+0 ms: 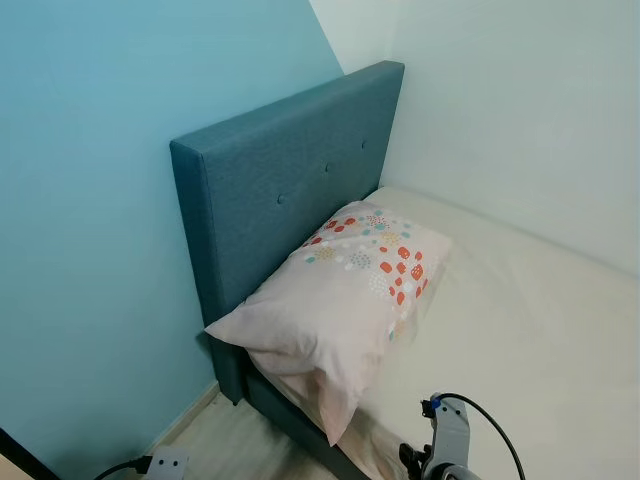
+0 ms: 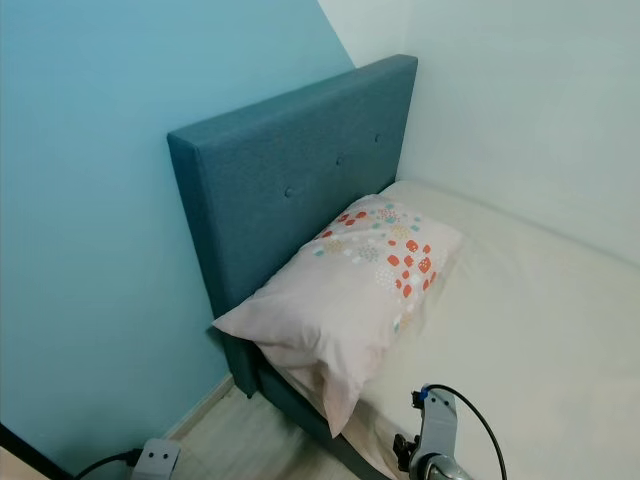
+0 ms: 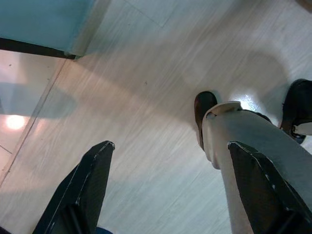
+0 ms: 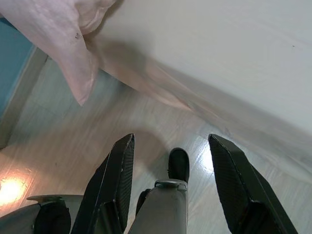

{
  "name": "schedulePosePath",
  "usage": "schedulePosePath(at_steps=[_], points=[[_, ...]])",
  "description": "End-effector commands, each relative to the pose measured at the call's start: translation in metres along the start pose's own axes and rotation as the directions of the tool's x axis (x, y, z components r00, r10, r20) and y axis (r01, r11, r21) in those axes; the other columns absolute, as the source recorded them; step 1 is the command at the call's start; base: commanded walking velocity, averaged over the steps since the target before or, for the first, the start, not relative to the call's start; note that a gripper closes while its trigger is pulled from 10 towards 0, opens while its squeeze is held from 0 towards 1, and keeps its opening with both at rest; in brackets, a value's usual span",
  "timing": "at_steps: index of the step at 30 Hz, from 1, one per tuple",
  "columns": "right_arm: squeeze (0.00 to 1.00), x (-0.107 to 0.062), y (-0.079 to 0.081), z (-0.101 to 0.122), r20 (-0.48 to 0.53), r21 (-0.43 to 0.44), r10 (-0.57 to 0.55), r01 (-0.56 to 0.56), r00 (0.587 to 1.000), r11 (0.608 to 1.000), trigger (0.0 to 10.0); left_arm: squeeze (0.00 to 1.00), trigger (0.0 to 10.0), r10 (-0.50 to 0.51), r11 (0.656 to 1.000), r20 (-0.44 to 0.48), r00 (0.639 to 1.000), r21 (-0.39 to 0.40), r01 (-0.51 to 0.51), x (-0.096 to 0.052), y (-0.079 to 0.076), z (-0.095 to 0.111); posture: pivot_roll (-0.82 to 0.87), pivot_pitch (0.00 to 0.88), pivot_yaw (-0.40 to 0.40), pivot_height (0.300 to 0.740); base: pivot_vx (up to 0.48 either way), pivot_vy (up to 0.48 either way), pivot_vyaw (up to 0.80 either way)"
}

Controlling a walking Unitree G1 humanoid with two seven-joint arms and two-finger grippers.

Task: Clean up the room

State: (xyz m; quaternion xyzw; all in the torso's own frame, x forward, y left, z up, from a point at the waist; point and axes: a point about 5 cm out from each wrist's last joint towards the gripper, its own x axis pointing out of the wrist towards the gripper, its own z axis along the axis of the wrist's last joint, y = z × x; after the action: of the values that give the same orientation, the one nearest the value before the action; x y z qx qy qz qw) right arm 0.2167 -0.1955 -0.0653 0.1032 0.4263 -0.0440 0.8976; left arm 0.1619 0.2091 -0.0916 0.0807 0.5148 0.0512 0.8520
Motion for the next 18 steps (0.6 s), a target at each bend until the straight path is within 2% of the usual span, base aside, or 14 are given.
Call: schedulePosePath(at_steps=[1, 8, 18], points=[[0.0, -0.002, -0.005, -0.008, -0.031, 0.027, -0.028, 0.029, 0.999, 0.999, 10.0, 0.0, 10.0, -0.017, 1.0, -0.014, 1.0, 0.008, 0.017, 0.0, -0.005, -0.003, 0.0, 0.0, -0.073, 0.74, 0.0, 0.0, 0.0], [0.0, -0.011, -0.026, -0.037, -0.104, 0.065, -0.105, 0.112, 0.989, 0.992, 10.0, 0.0, 10.0, -0.021, 0.999, -0.039, 0.999, 0.027, 0.022, -0.002, -0.006, -0.013, 0.01, 0.0, -0.077, 0.74, 0.0, 0.0, 0.0], [0.0, -0.012, -0.03, -0.037, -0.103, 0.044, -0.109, 0.114, 0.989, 0.992, 10.0, 0.0, 10.0, -0.024, 1.0, -0.035, 0.999, 0.009, 0.025, -0.002, -0.009, -0.016, 0.01, 0.009, -0.087, 0.74, 0.0, 0.0, 0.0]])
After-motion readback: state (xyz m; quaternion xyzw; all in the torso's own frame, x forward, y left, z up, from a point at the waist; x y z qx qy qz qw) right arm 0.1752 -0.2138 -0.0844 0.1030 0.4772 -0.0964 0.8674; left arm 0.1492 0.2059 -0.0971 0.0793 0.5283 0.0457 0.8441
